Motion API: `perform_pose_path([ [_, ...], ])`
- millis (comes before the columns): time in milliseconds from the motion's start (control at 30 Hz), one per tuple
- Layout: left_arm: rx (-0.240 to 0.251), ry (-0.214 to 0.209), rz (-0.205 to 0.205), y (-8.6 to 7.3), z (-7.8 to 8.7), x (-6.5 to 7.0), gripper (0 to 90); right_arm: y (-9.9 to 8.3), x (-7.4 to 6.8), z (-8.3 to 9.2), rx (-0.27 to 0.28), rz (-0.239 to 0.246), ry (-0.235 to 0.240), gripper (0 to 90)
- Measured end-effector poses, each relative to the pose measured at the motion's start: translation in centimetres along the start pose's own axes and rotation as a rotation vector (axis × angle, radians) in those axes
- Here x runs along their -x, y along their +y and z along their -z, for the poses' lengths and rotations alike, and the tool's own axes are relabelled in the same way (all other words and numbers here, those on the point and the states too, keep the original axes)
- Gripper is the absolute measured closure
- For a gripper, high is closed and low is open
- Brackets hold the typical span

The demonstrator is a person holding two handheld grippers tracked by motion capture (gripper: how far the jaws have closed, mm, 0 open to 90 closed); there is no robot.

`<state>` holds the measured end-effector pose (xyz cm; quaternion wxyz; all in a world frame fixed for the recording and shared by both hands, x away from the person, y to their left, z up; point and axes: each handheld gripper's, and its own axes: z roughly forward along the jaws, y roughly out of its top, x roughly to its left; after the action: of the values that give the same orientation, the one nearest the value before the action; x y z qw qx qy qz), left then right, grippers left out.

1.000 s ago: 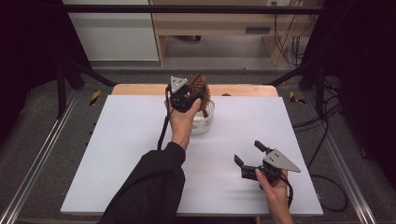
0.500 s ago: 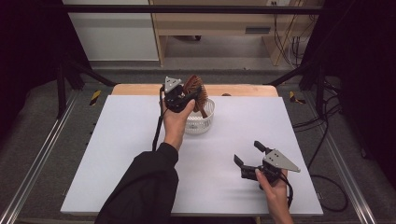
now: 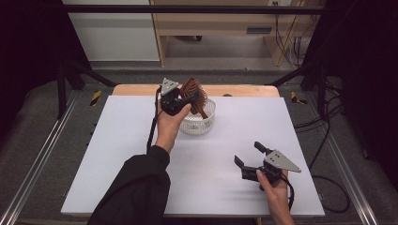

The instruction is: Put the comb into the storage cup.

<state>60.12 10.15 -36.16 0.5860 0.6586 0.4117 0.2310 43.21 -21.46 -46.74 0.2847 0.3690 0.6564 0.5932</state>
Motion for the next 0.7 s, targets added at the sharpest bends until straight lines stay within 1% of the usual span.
perform_pose_path([
  [233, -0.001, 0.005, 0.022, -0.2, 0.2, -0.7, 45.6, 0.0, -0.1, -0.1, 0.0, 0.007, 0.011, 4.7],
  [500, -0.004, 0.008, 0.056, -0.6, 0.6, -1.7, 45.4, -0.1, -0.1, -0.1, -0.002, 0.007, 0.012, 4.7],
  [700, -0.001, 0.008, 0.081, -0.8, 0.8, -2.2, 45.4, -0.1, -0.1, -0.2, -0.005, 0.007, 0.011, 4.6],
])
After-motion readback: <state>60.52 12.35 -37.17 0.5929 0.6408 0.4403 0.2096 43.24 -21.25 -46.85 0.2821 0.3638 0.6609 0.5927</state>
